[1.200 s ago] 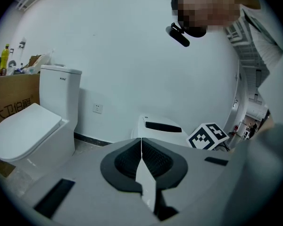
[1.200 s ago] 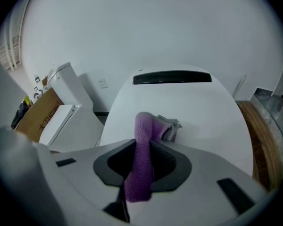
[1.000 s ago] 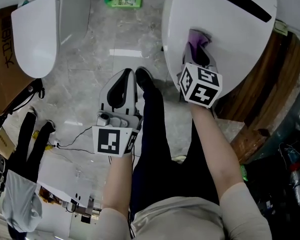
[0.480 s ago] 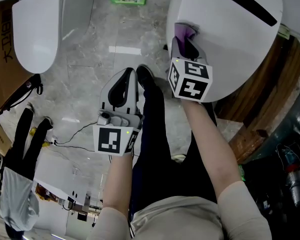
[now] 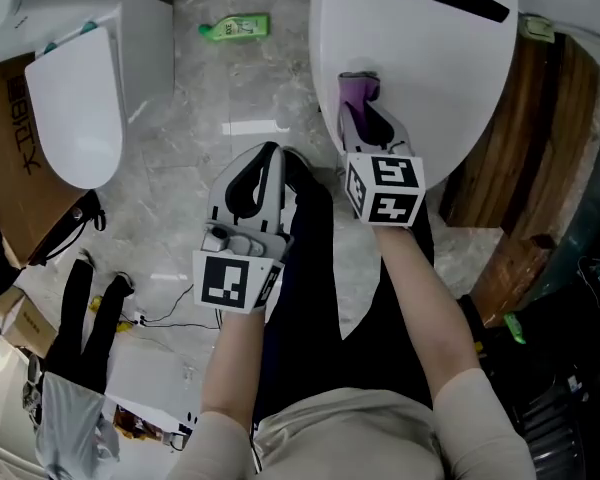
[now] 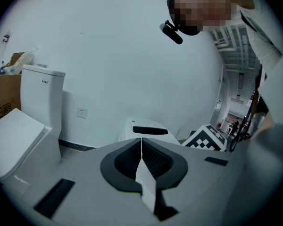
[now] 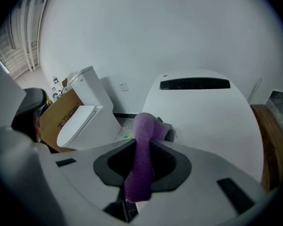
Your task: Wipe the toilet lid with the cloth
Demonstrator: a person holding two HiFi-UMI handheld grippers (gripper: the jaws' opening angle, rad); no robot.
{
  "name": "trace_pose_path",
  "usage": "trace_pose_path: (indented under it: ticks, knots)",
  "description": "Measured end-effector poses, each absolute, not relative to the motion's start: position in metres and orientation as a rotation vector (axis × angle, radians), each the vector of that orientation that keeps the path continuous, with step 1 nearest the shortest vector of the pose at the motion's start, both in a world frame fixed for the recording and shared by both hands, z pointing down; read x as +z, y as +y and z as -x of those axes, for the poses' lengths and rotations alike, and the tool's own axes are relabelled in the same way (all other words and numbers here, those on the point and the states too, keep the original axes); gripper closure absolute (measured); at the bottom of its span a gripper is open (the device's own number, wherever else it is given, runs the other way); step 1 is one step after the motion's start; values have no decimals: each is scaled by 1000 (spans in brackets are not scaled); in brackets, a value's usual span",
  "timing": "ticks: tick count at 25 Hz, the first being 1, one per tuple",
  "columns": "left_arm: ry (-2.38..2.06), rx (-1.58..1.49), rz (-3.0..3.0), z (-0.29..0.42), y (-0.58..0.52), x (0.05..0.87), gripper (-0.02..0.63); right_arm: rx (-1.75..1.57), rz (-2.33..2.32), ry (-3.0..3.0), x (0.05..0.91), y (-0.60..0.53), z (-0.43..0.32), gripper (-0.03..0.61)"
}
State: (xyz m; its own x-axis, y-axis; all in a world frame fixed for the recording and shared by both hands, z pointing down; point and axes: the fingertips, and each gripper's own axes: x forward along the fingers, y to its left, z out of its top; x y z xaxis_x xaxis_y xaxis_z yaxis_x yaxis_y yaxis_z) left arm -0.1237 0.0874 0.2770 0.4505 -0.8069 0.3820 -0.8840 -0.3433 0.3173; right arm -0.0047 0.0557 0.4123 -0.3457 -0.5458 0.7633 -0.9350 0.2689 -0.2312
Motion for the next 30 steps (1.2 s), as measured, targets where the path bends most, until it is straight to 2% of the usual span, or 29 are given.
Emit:
trace_pose_path:
  ticks: [7, 15, 23, 30]
  knots:
    - [-1324, 244, -2294, 88, 91, 269, 598, 911, -1500, -1878, 396, 103, -113, 485]
    - [-1364, 241, -2287, 47, 102, 264, 598, 885, -1643, -1694, 419, 128, -239, 485]
    - [-1414, 247, -2300, 21, 108, 249, 598, 865, -1623, -1672, 442, 126, -291, 485]
    - [-1401, 337, -2279, 27, 123, 274, 598, 859, -1598, -1652, 467, 122, -278, 485]
